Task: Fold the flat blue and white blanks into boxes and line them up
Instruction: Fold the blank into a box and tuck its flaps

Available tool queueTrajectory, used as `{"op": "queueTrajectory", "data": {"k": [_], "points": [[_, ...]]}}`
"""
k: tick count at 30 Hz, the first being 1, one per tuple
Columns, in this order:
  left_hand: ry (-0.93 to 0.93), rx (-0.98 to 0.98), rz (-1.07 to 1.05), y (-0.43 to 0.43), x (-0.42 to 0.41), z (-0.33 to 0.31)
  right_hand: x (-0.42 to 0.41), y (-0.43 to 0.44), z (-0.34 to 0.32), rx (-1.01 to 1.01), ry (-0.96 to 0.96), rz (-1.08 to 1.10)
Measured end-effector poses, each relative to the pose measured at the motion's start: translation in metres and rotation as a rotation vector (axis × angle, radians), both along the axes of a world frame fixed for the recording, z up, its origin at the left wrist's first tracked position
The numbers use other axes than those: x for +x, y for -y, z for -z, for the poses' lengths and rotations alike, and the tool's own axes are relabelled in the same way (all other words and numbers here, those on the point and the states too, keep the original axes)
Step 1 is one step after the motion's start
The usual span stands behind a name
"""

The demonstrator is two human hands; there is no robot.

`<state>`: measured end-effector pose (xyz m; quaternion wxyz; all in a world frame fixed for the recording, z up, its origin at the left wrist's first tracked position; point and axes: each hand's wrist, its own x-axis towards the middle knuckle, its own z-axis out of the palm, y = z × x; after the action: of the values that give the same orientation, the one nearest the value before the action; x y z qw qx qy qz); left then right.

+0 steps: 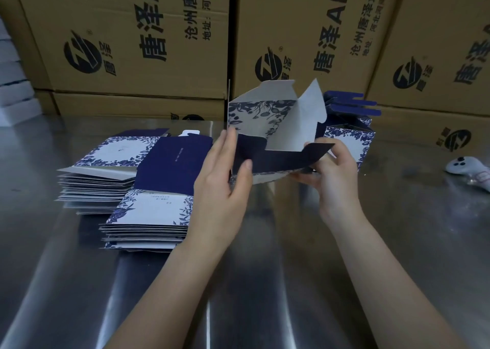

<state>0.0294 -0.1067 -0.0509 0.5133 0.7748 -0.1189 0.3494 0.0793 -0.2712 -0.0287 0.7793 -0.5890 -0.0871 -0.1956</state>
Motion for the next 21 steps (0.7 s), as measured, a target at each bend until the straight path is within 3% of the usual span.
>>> {"op": "queueTrajectory", "data": {"k": [6, 12, 21], "points": [[-0.006, -0.083, -0.082, -0.003, 0.004, 0.004, 0.002, -0.002, 0.004, -0.061, -0.048, -0.118], [0.029, -0.131, -0.098, -0.005, 0.005, 0.006, 0.002, 0.001, 0.003, 0.024, -0.048, -0.336], [0.1, -0.151, -0.17, -0.001, 0.004, 0.007, -0.003, -0.01, 0.01, -0.202, 0.132, -0.123]]}}
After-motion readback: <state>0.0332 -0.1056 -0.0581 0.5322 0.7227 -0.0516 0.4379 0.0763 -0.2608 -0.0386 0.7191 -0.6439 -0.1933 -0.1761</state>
